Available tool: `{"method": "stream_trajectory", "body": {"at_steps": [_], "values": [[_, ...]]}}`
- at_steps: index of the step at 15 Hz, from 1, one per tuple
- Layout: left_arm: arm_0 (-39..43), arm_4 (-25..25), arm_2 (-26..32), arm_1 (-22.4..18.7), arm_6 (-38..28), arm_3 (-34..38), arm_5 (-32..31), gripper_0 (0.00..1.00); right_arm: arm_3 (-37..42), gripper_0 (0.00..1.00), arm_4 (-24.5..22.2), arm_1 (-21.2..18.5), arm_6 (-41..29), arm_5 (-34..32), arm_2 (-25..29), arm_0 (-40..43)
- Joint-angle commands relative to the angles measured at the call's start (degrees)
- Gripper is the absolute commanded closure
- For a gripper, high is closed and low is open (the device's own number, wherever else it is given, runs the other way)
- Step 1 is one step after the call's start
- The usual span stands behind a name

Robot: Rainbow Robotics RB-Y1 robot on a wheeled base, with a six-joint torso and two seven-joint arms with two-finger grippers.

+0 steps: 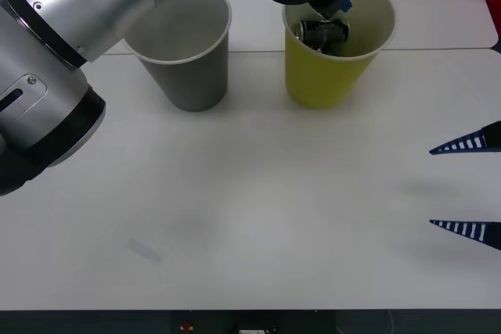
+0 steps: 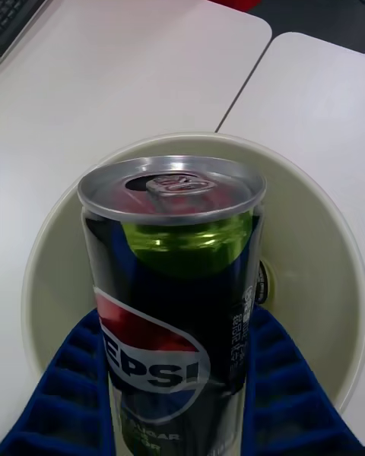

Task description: Put the can into the green bin and the plastic bottle into the gray bin

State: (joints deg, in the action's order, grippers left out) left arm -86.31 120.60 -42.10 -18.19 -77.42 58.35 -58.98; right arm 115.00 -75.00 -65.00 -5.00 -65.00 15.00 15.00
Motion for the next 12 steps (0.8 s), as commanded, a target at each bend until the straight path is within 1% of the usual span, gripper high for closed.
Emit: {"method": "stream_trajectory", "body": {"at_steps": [1, 4, 6, 8, 9, 11, 12], "values": [[0.0, -1.0, 0.0, 0.0, 1.8, 0.1, 0.0, 0.00, 0.0, 0.00, 0.0, 0.0, 0.0, 0.0, 0.0, 0.0], [0.8, -2.3, 0.3, -0.8, 4.5, 2.4, -0.1, 0.00, 0.0, 0.00, 0.0, 0.0, 0.0, 0.0, 0.0, 0.0], [5.6, -6.0, 3.3, -3.9, 8.4, 8.2, -0.1, 0.00, 0.0, 0.00, 0.0, 0.0, 0.0, 0.0, 0.0, 0.0], [9.8, -10.6, 5.0, -7.8, 13.5, 14.2, 0.0, 0.00, 0.0, 0.00, 0.0, 0.0, 0.0, 0.0, 0.0, 0.0], [13.1, -13.2, 5.7, -11.4, 14.1, 19.5, 0.0, 0.00, 0.0, 0.00, 0.0, 0.0, 0.0, 0.0, 0.0, 0.0], [17.8, -16.3, 6.8, -17.0, 15.3, 28.9, 0.0, 0.00, 0.0, 0.00, 0.0, 0.0, 0.0, 0.0, 0.0, 0.0], [20.2, -17.6, 7.8, -19.2, 17.1, 32.8, 0.1, 0.00, 0.0, 0.00, 0.0, 0.0, 0.0, 0.0, 0.0, 0.0]]}}
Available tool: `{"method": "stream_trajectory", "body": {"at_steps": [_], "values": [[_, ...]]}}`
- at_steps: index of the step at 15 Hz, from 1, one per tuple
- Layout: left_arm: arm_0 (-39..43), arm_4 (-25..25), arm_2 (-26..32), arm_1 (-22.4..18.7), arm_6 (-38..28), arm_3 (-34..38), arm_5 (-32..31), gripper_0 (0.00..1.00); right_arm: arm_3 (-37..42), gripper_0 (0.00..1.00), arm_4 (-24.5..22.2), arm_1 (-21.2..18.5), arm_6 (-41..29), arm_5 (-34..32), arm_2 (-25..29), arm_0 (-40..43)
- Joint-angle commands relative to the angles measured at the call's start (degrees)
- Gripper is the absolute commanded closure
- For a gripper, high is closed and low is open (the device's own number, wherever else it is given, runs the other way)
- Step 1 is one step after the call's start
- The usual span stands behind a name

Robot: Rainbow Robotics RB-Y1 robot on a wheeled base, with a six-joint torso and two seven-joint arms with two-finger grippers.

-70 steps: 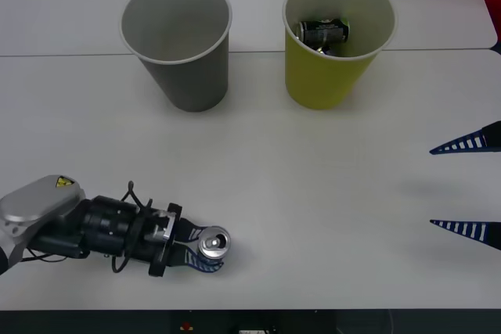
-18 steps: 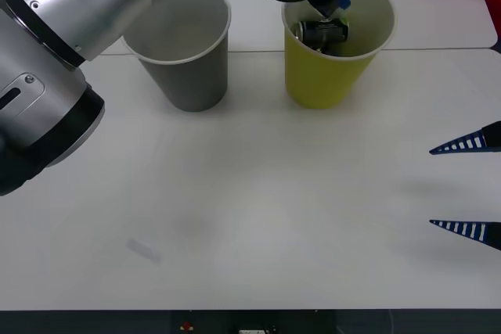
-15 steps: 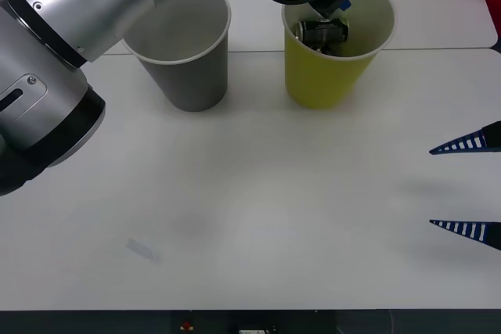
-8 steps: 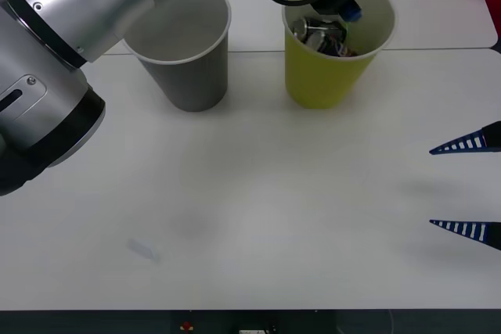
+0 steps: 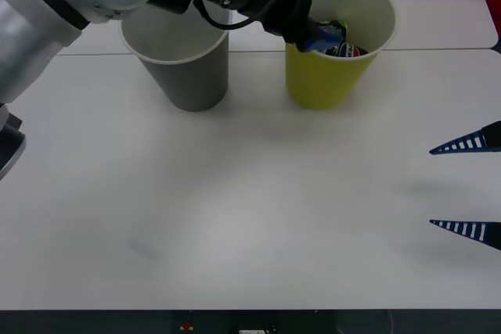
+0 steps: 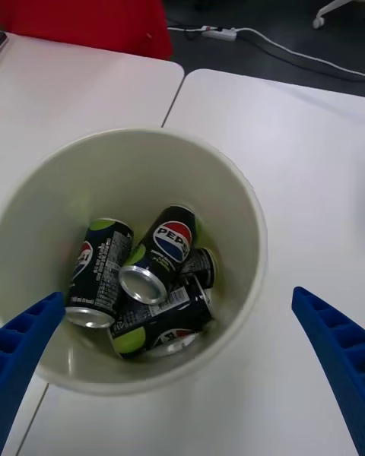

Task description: Put the can into the green bin and the plastic bottle into the gray bin

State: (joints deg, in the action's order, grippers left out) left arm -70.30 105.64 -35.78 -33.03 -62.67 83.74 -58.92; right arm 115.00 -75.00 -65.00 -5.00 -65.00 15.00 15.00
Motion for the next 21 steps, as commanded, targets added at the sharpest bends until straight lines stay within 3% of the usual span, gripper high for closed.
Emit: {"method": "stream_trajectory", "body": {"at_steps": [1, 5, 11, 16, 21], "values": [[7.2, -4.4, 3.1, -6.4, 4.9, 10.9, -0.1, 0.00, 0.0, 0.00, 0.0, 0.0, 0.0, 0.0, 0.0, 0.0], [20.1, -14.1, 9.7, -13.9, 19.3, 19.6, 0.0, 0.00, 0.0, 0.00, 0.0, 0.0, 0.0, 0.0, 0.0, 0.0], [36.6, -28.9, 17.0, -25.9, 39.5, 25.4, 0.0, 0.00, 0.0, 0.00, 0.0, 0.0, 0.0, 0.0, 0.0, 0.0], [54.6, -30.8, 27.9, -33.2, 47.3, 32.8, 0.0, 0.00, 0.0, 0.00, 0.0, 0.0, 0.0, 0.0, 0.0, 0.0], [72.5, -30.9, 40.4, -35.0, 54.1, 38.0, 0.0, 0.00, 0.0, 0.00, 0.0, 0.0, 0.0, 0.0, 0.0, 0.0]]}}
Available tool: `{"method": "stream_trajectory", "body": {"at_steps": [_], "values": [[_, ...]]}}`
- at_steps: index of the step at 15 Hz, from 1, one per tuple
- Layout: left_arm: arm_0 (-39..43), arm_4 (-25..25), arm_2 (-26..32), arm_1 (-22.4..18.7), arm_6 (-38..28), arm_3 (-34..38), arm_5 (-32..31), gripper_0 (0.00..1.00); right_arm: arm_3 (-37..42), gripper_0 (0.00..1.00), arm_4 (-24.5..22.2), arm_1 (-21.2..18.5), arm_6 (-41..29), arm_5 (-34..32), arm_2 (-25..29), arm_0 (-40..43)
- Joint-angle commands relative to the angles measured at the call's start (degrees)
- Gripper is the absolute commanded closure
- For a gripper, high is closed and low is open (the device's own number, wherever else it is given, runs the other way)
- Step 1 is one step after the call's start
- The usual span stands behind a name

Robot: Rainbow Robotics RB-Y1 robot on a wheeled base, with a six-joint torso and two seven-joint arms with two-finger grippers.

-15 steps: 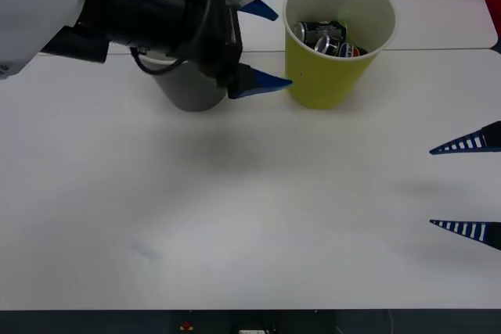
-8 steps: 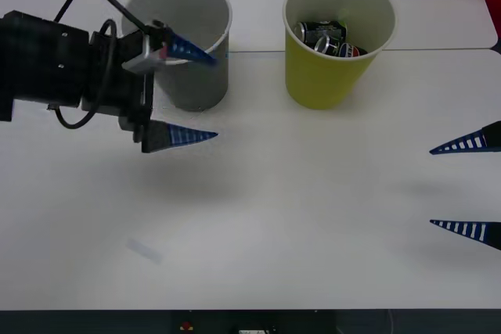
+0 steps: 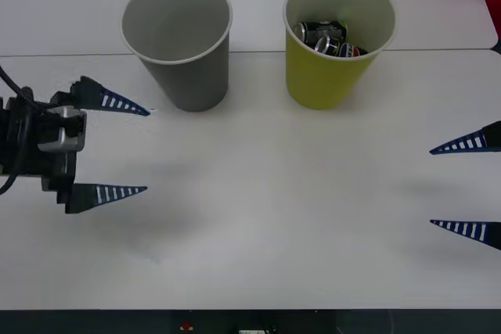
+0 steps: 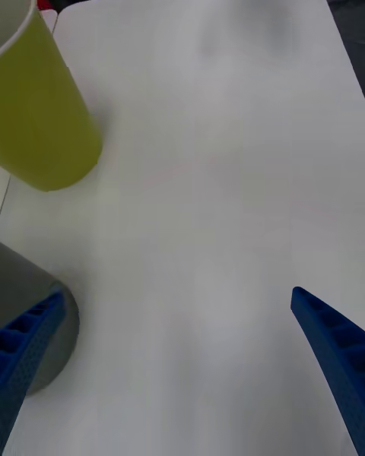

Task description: Put the can into the green bin and the plastic bottle into the gray bin

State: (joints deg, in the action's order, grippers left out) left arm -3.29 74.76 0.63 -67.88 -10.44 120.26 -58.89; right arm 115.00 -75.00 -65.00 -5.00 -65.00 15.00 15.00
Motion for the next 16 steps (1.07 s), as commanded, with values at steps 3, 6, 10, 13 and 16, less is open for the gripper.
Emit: {"method": "stream_trajectory", "body": {"at_steps": [3, 6, 10, 13, 16], "values": [[13.7, -1.0, 9.7, -0.2, 2.4, 3.8, 0.0, 0.00, 0.0, 0.00, 0.0, 0.0, 0.0, 0.0, 0.0, 0.0], [19.5, -1.1, 14.8, -0.2, 2.4, 5.4, 0.0, 0.00, 0.0, 0.00, 0.0, 0.0, 0.0, 0.0, 0.0, 0.0], [22.0, -1.1, 16.6, -0.3, 2.5, 5.6, -0.1, 0.00, 0.0, 0.00, 0.0, 0.0, 0.0, 0.0, 0.0, 0.0], [23.0, -0.6, 17.3, -0.3, 2.4, 5.5, -0.1, 0.00, 0.0, 0.00, 0.0, 0.0, 0.0, 0.0, 0.0, 0.0], [23.1, -0.5, 17.4, -0.3, 2.4, 5.5, 0.0, 0.00, 0.0, 0.00, 0.0, 0.0, 0.0, 0.0, 0.0, 0.0]]}}
